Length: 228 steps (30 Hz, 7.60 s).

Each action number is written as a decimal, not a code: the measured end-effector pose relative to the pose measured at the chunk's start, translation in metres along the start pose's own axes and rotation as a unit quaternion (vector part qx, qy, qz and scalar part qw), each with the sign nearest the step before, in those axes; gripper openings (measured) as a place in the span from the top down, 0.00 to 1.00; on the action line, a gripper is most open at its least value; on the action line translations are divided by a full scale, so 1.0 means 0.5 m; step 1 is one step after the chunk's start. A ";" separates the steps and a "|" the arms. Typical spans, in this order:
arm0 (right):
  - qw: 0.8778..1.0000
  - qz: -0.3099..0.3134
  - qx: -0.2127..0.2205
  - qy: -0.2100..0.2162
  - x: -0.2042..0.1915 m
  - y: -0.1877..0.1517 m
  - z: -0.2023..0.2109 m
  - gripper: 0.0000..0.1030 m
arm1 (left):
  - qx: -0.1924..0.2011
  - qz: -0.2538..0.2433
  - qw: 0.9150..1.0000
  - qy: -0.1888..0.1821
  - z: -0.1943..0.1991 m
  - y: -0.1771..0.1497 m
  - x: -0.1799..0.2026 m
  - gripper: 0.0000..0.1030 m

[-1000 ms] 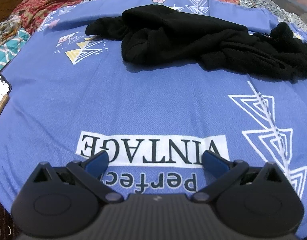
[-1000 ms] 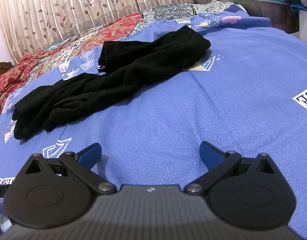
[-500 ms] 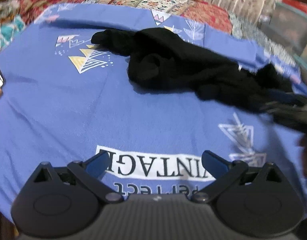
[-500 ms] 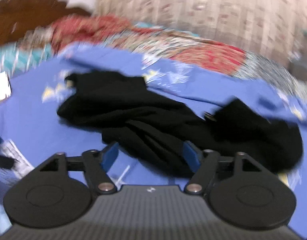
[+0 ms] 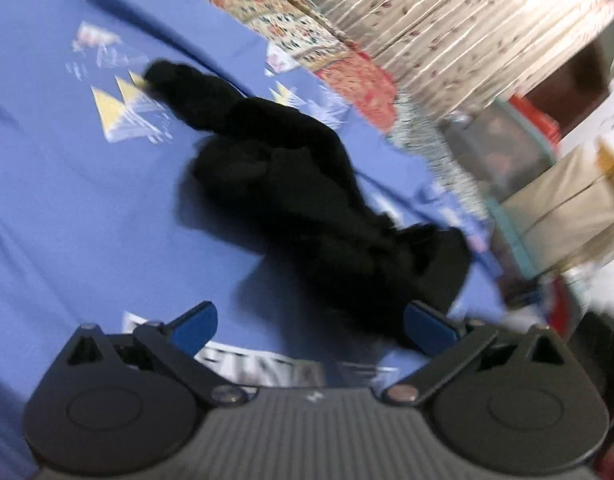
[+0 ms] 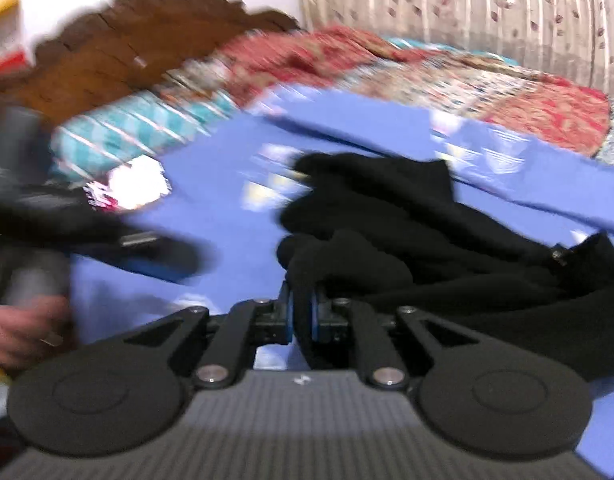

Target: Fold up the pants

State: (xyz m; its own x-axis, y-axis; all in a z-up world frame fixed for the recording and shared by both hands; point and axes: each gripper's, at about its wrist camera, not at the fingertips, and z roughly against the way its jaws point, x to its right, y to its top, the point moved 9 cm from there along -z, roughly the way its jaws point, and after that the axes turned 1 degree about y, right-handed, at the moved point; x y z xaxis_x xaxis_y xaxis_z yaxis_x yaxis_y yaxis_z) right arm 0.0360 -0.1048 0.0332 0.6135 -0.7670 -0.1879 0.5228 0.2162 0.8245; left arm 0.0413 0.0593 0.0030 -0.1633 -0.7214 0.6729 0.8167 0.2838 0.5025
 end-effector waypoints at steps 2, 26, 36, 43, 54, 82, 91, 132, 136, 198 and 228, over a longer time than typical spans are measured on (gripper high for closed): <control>0.999 -0.033 0.007 0.032 -0.026 -0.017 0.015 0.90 | -0.018 0.034 0.999 -0.028 -0.017 -0.012 -0.010 0.00; 0.974 0.081 0.011 -0.210 0.258 0.081 0.067 0.16 | -0.070 0.141 0.987 -0.028 -0.115 -0.058 -0.056 0.83; 0.948 0.077 -0.092 -0.296 0.391 0.090 -0.020 0.80 | -0.025 0.099 0.995 -0.023 -0.050 0.017 -0.044 0.84; 0.908 -0.138 0.145 -0.367 0.509 0.335 0.309 0.86 | 0.139 0.084 0.987 0.000 0.150 0.262 -0.068 0.84; 0.770 -0.381 0.286 -0.425 0.625 0.093 0.737 0.87 | 0.117 0.163 0.978 0.064 0.237 0.130 -0.213 0.84; 0.704 -0.517 0.259 -0.412 0.620 -0.259 0.811 0.87 | 0.045 0.189 0.974 0.119 0.198 -0.012 -0.265 0.84; 0.638 -0.573 0.195 -0.476 0.602 -0.472 0.823 0.50 | 0.020 0.168 0.974 0.153 0.179 -0.043 -0.271 0.76; 0.709 -0.444 0.118 -0.536 0.592 -0.331 0.685 0.53 | 0.101 0.122 0.960 0.231 0.289 0.010 -0.285 0.44; 0.728 -0.422 0.136 -0.523 0.569 -0.277 0.670 0.53 | 0.108 0.101 0.965 0.216 0.264 0.047 -0.260 0.44; 0.986 -0.017 -0.121 -0.113 0.203 0.345 -0.527 0.87 | 0.069 -0.189 0.971 0.126 -0.015 0.042 -0.062 0.89; 0.694 -0.498 0.171 -0.491 0.692 -0.211 0.600 0.87 | -0.004 -0.094 0.986 0.135 -0.139 0.301 -0.219 0.53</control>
State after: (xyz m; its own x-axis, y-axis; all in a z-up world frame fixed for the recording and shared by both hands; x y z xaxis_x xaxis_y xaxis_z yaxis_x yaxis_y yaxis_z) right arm 0.0156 -0.5743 0.0412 -0.7387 -0.5108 -0.4398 0.1237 -0.7441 0.6565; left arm 0.2206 0.1370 -0.0328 -0.1596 -0.9032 0.3984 0.7906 0.1247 0.5995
